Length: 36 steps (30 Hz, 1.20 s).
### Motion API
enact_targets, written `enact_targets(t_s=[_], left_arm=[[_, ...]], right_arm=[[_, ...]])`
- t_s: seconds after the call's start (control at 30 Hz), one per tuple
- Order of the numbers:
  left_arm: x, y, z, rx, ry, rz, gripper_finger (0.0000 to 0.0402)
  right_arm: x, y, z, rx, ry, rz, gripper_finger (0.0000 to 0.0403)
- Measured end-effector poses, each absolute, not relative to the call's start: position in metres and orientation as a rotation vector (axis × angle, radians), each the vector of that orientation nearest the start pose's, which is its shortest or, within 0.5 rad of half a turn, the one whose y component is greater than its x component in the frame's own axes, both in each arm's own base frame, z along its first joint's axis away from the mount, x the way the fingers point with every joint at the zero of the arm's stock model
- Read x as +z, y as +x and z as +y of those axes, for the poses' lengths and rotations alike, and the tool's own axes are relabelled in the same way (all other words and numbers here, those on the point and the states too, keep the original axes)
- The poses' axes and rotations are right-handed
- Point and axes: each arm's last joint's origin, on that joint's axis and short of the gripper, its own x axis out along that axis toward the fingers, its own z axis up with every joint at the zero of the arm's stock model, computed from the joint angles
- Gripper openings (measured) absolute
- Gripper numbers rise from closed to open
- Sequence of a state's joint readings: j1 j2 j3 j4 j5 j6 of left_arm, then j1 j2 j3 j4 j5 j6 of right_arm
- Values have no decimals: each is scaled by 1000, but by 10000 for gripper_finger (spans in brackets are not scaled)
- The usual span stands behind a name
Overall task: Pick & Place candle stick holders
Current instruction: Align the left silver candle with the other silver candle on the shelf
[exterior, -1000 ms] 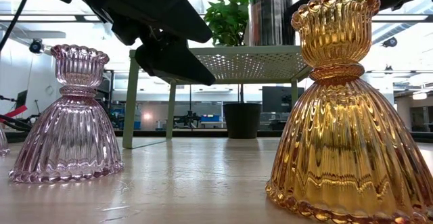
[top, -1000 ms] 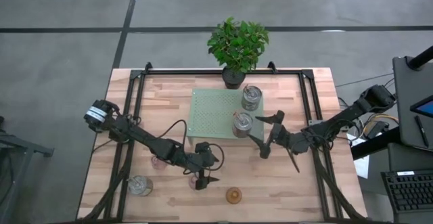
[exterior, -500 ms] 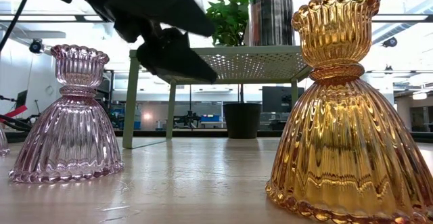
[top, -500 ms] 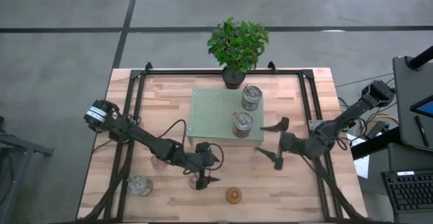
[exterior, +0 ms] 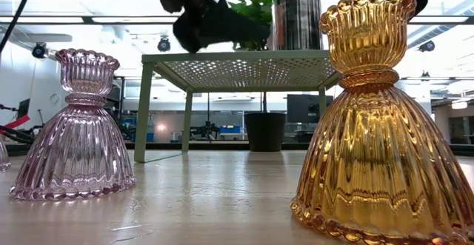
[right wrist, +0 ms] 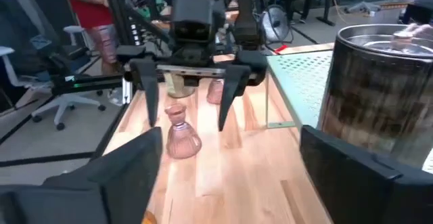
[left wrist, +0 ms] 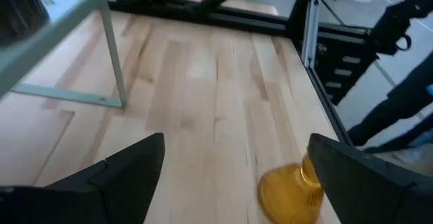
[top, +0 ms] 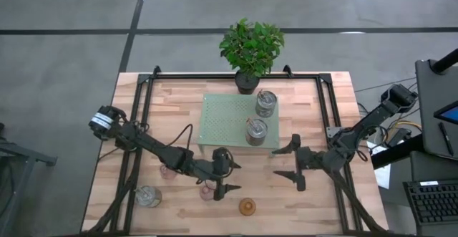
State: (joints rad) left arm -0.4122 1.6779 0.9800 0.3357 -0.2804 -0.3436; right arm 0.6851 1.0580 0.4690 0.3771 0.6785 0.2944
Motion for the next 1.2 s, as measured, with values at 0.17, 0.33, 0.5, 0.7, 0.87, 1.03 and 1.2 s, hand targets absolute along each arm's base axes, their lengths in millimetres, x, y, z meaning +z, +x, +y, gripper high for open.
enact_targets(t_s=[0.17, 0.33, 0.5, 0.7, 0.87, 1.03, 1.2], left_arm=[[230, 340, -138, -28, -176, 317, 306], [241, 345, -137, 77, -83, 266, 229], [250, 348, -134, 150, -15, 250, 141], [250, 354, -117, 223, 6, 312, 26], [250, 360, -95, 307, -39, 305, 9], [250, 363, -84, 337, -49, 303, 3], [250, 364, -77, 356, -51, 303, 2]], right_arm=[[228, 174, 129, 21, 158, 167, 237], [228, 170, 135, 54, 144, 170, 120], [228, 168, 137, 73, 127, 172, 20], [228, 167, 138, 79, 126, 174, 9], [228, 167, 138, 80, 126, 174, 8], [228, 167, 138, 81, 127, 174, 8], [228, 167, 138, 80, 126, 174, 8]])
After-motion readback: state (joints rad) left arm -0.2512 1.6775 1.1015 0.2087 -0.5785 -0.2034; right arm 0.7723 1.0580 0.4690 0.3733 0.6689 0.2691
